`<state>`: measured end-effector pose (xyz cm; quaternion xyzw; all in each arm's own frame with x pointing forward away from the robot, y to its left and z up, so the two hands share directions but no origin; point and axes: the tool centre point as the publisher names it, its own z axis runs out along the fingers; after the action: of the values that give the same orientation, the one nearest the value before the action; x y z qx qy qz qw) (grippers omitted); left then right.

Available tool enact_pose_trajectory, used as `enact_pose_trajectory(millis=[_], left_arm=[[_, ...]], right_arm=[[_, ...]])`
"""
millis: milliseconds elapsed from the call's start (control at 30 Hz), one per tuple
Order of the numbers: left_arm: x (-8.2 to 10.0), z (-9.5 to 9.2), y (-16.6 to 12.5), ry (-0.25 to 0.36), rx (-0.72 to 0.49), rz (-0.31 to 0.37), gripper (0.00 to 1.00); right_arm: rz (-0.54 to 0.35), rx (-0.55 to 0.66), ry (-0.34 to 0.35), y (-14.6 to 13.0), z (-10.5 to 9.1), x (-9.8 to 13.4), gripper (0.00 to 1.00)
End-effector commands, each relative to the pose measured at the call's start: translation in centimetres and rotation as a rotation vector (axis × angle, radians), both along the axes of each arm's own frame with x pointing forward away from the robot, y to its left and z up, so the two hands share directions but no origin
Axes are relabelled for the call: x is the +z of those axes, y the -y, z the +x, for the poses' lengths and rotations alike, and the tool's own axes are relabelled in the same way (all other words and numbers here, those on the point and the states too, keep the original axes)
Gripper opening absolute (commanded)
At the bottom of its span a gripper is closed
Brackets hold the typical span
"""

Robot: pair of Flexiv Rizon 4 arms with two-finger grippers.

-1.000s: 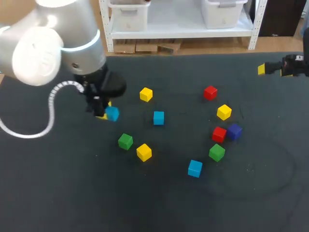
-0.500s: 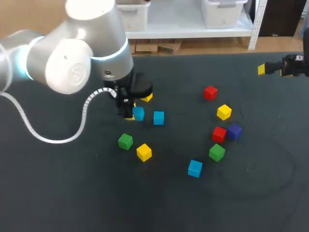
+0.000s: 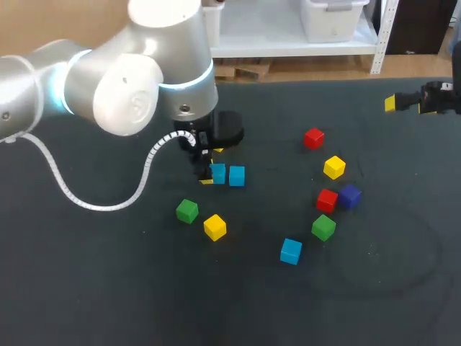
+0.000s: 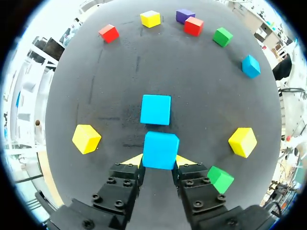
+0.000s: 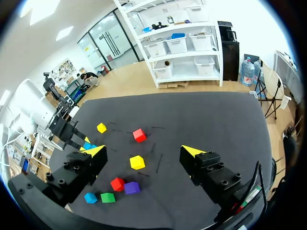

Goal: Place the blue cubes, place green cubes on the blue cubes, place the yellow cubes on the green cubes, then place the red cubes on the yellow cubes, and place purple cube on the red cubes.

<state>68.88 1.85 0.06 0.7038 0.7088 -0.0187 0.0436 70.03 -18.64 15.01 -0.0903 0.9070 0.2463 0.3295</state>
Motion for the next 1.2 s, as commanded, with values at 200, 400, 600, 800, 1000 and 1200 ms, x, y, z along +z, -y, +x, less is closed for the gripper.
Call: enact_pose_trajectory(millis=[200, 400, 600, 800, 1000, 1200], left_arm=[[-0.6, -0.3, 0.1, -0.012, 0.017, 0.017, 0.0], [-0.7, -0.2, -0.4, -0.015, 0.028, 0.026, 0.0], [-0.8, 0.2, -0.5, -0.016, 0.031, 0.031, 0.0], [-1.2, 0.4, -0.4, -0.021, 0.032, 0.027, 0.0], [-1.2, 0.5, -0.4, -0.028, 0.033, 0.026, 0.0], [-1.3, 0.7, -0.5, -0.032, 0.037, 0.029, 0.0]], right_arm=[[-0.003, -0.004, 0.0, -0.1, 0.0, 0.0, 1.0], [-0.003, -0.004, 0.0, -0.1, 0.0, 0.0, 1.0], [-0.003, -0.004, 0.0, -0.1, 0.0, 0.0, 1.0], [-0.003, -0.004, 0.0, -0.1, 0.0, 0.0, 1.0], [-0.003, -0.004, 0.0, -0.1, 0.0, 0.0, 1.0], [-0.003, -0.004, 0.0, -0.1, 0.0, 0.0, 1.0]])
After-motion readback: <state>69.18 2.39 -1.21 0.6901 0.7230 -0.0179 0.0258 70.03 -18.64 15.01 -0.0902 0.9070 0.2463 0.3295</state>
